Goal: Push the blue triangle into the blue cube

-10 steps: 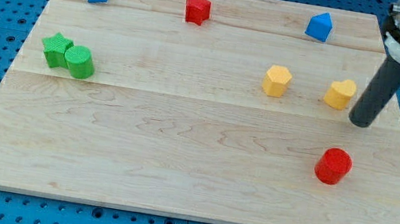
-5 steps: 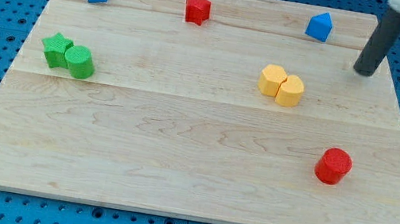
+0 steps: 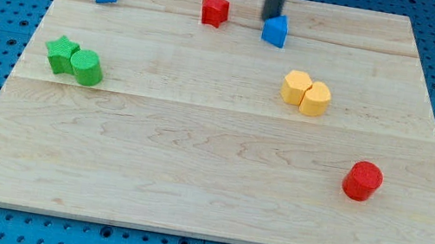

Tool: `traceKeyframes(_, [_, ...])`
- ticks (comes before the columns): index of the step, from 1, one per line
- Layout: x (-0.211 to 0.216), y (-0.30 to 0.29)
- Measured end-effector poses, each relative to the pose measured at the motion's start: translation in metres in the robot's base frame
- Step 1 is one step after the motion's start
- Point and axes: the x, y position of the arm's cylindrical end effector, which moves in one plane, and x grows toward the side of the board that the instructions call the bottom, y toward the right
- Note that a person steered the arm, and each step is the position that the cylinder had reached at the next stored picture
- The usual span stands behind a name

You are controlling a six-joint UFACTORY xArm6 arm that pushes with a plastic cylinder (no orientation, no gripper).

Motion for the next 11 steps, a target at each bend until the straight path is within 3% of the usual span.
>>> traceKeyframes(1, [0.001,0.013])
traceKeyframes(2, [-0.036,0.012])
traceKeyframes(3, [-0.029,0.071])
traceKeyframes(4, [0.004,0.072])
traceKeyframes(5, [0.033,-0.019])
traceKeyframes(7, [0.055,0.008])
traceKeyframes(8, [0.062,-0.074])
traceKeyframes(9, [0.069,-0.096])
traceKeyframes(10, [0.089,-0.056])
traceKeyframes(11, [0.112,-0.146])
